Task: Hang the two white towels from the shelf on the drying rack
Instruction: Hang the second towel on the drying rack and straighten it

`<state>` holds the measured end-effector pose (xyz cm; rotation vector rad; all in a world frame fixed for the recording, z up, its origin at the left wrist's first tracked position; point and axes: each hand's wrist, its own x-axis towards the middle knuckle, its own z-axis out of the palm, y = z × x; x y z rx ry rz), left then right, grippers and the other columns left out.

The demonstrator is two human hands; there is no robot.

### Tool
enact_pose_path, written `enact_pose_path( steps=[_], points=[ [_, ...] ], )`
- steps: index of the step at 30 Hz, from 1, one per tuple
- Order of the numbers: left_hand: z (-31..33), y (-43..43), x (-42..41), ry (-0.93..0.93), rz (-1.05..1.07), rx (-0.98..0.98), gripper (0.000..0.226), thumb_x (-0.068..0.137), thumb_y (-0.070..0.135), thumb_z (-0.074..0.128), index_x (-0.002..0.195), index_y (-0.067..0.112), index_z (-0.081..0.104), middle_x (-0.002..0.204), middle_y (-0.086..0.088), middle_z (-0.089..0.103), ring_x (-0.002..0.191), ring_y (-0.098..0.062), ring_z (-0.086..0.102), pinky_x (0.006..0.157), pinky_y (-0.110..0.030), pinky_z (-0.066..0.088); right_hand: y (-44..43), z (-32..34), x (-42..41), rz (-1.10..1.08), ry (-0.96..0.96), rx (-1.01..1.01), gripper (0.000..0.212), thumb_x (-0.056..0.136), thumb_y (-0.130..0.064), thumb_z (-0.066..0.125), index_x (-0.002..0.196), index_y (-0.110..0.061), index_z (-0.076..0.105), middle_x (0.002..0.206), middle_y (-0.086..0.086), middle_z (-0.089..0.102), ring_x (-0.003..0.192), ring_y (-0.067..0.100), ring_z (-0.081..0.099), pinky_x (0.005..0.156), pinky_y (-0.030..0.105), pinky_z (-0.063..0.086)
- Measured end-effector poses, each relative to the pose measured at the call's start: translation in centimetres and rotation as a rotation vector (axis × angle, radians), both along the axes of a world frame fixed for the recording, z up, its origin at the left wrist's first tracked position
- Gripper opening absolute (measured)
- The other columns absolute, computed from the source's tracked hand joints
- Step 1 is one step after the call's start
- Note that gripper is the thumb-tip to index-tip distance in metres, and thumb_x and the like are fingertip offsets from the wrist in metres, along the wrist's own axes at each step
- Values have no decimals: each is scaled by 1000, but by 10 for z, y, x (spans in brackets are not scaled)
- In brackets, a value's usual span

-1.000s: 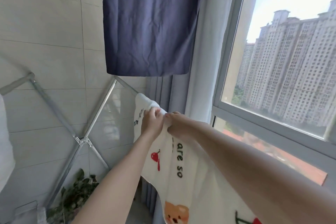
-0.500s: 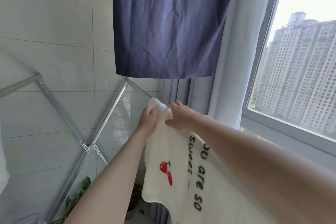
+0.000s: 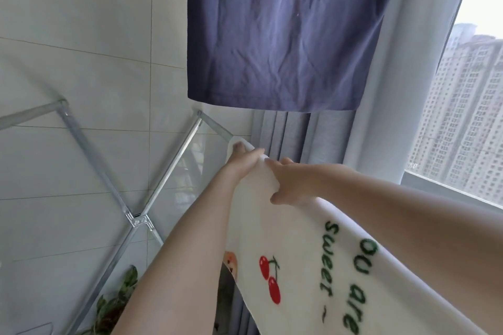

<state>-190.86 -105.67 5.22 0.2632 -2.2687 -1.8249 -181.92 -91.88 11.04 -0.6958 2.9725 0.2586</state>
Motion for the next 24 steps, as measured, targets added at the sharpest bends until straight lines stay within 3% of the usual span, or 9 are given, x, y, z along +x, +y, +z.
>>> enact_pose_path(
  steps=[5, 10, 12, 14, 16, 17, 20, 21, 24],
  points=[
    [4, -5, -17, 1, 40, -48, 72, 95, 36, 39, 153, 12, 5, 158, -10, 22, 136, -31, 37, 108, -37, 34, -8, 20, 0, 14, 59, 170, 57, 92, -27, 52, 144, -12, 35, 136, 11, 49, 115, 27, 56, 88, 33, 46],
    [-5, -6, -22, 120, 173, -27, 56, 97, 36, 40, 146, 11, 30, 152, -12, 32, 132, -31, 41, 108, -40, 37, -25, 5, -16, 26, 147, 19, 41, 95, -7, 42, 136, -5, 47, 137, 15, 47, 121, 29, 52, 95, 32, 45],
    [-8, -1, -17, 269, 327, -63, 43, 95, 30, 48, 131, 6, 49, 137, -21, 43, 122, -37, 48, 102, -44, 42, -26, 2, -18, 51, 148, -106, 38, 96, -6, 42, 132, -1, 51, 133, 18, 52, 121, 33, 51, 96, 34, 44],
    [-12, 6, -15, 371, 352, -116, 27, 90, 19, 51, 96, -6, 60, 115, -35, 51, 110, -46, 51, 93, -49, 44, -25, 1, -19, 60, 119, -193, 37, 96, -6, 41, 131, 0, 52, 132, 20, 55, 122, 35, 53, 99, 38, 44],
    [-9, 8, -11, 360, 277, -131, 29, 86, 15, 50, 58, 6, 45, 98, -40, 47, 96, -48, 54, 82, -49, 48, -23, 4, -18, 54, 66, -175, 38, 96, -7, 42, 132, -1, 52, 132, 19, 56, 121, 34, 54, 100, 39, 45],
    [-6, 7, -10, 317, 247, -166, 34, 84, 17, 51, 55, 14, 35, 106, -41, 47, 85, -45, 54, 73, -45, 49, -23, 5, -16, 45, 37, -121, 39, 95, -9, 45, 134, -3, 50, 131, 16, 57, 120, 33, 55, 100, 39, 46],
    [4, 2, -11, 198, 166, -250, 24, 80, 26, 55, 68, 6, 52, 127, -29, 51, 76, -32, 59, 64, -34, 44, -16, 12, -10, 29, 9, 31, 54, 92, -25, 56, 141, -11, 39, 130, 8, 57, 114, 28, 59, 98, 38, 48],
    [7, 0, -14, 163, 143, -245, 32, 80, 28, 55, 89, -2, 60, 131, -25, 50, 89, -32, 62, 70, -33, 45, -14, 15, -7, 28, 4, 45, 58, 90, -28, 59, 141, -12, 38, 129, 7, 57, 113, 27, 59, 98, 38, 49],
    [10, -4, -18, 63, 90, -252, 58, 87, 30, 47, 135, -2, 42, 143, -17, 41, 123, -33, 50, 98, -39, 43, -5, 16, -3, 20, -58, 92, 66, 86, -31, 66, 143, -16, 36, 128, 7, 59, 113, 28, 61, 99, 39, 49]
  ],
)
